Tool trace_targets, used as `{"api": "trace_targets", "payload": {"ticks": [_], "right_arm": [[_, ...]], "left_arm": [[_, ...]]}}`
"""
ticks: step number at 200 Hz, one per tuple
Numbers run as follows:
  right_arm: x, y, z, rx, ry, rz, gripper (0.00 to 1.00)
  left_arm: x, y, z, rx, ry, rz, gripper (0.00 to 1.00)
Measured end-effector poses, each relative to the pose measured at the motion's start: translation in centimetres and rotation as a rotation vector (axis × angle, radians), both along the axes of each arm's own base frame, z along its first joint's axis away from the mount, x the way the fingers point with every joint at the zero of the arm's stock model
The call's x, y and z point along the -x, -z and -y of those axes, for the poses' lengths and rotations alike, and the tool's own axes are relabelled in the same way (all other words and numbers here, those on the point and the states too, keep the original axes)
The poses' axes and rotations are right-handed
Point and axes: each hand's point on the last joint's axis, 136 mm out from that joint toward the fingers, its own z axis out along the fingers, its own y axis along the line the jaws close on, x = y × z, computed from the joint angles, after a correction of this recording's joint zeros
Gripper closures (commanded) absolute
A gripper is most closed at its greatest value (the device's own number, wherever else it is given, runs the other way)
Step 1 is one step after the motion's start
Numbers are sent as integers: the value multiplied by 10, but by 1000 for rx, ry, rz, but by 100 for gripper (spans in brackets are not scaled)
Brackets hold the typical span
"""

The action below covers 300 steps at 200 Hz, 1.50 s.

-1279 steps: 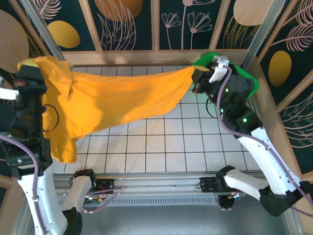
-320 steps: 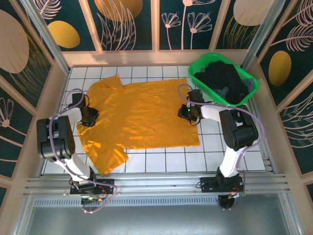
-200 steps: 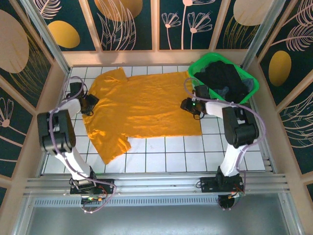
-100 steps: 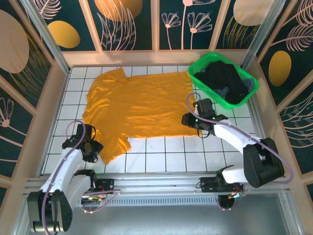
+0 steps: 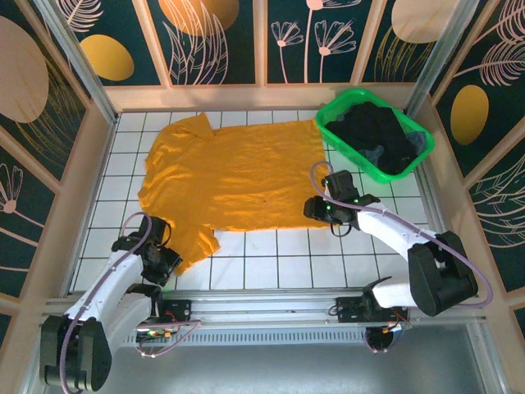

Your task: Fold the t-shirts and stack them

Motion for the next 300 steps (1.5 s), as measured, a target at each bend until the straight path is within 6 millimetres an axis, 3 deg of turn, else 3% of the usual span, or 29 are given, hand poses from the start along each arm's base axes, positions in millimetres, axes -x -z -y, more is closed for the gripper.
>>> {"api": "trace_targets", "payload": {"ticks": [33,86,113,139,164,203,217,254,300], "right_arm": [[9,7,20,63,86,-27,58],[16,28,78,147,310,-130,59],[22,39,81,157,326,-174,60],[27,48,84,162,340,-206,63],[24,56,85,168,347,-226,69],[14,55,82,151,353,-229,100],[6,52,78,129,355,-200,100],[4,43,77,123,350,-182,100],[-25,6,68,86,355,-112,100]], "left_arm": [[4,1,-3,-44,-47,-52,100],[-6,-3,2,-48,-66,-38,100],[-19,-5,7,-22,-75,11,100],[-44,-10,15,21,-78,114,100],[-52,-12,17,32,-82,148,100],[-56,-15,18,34,-83,164,100],[-59,-19,17,30,-88,177,100],[-81,-51,12,-5,-103,266,100],[-140,-111,11,-54,-114,407,100]]}}
